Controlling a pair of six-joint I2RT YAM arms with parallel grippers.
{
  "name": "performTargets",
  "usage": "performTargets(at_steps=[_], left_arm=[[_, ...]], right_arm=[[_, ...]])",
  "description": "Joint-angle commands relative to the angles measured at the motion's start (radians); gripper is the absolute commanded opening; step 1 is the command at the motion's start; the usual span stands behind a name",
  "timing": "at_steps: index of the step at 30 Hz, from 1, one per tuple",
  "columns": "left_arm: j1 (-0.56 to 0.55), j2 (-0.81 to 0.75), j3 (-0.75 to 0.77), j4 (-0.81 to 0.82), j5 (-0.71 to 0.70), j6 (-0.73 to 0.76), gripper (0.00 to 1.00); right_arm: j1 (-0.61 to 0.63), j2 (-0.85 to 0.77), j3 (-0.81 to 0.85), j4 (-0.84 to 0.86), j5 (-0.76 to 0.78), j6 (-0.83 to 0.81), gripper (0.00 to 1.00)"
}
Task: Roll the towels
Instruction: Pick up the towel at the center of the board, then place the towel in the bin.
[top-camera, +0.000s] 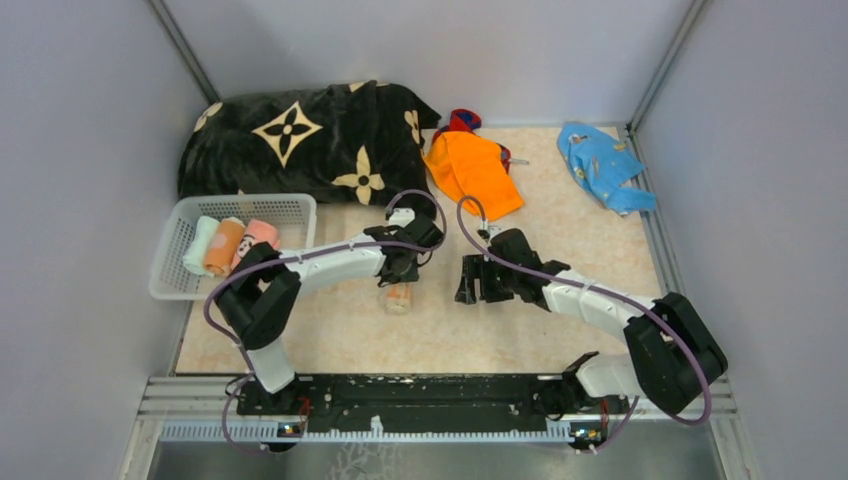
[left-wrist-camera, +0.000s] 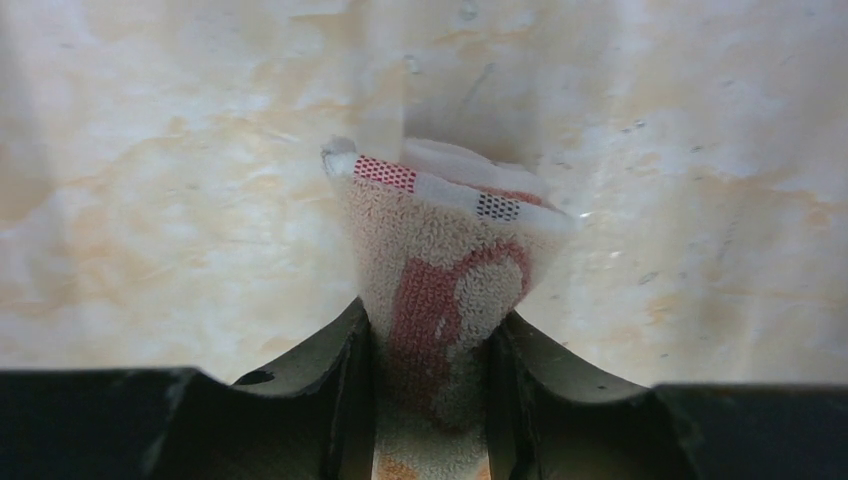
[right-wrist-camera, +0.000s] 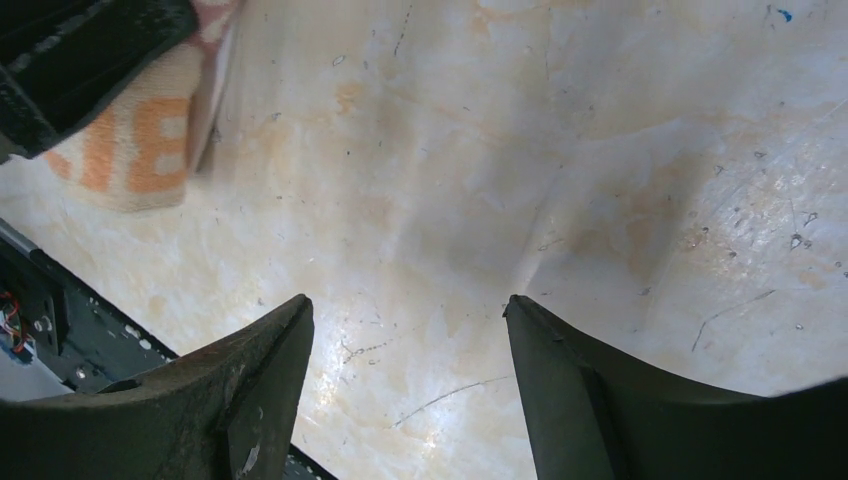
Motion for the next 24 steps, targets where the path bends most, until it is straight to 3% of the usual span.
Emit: performTargets(at_steps=[1, 7, 15, 20, 24], left_arm=[[0.022, -0.093, 0.01, -0.134, -0.082, 0.109, 0.0], [0.123, -0.246, 0.067, -0.153, -0.065, 0.266, 0.0], [0.449, -0.489, 0.051, -0.054, 0.141, 0.544, 0.0], [0.697, -0.493, 0.061, -0.032, 0.359, 0.651, 0.0], [0.836, -0.434, 0.035, -0.028, 0.453, 0.691, 0.0]], right_arm=[[-0.01, -0.039, 0.003, 0.013, 0.023, -0.018, 0.71], [-0.01, -0.049, 0.036, -0.009, 0.021, -0.048, 0.71], [-0.011, -0.069, 0.087, -0.043, -0.011, -0.116, 0.71], [-0.012, -0.078, 0.094, -0.033, -0.058, -0.144, 0.71], [-0.012, -0.105, 0.1, -0.051, -0.055, -0.174, 0.71]])
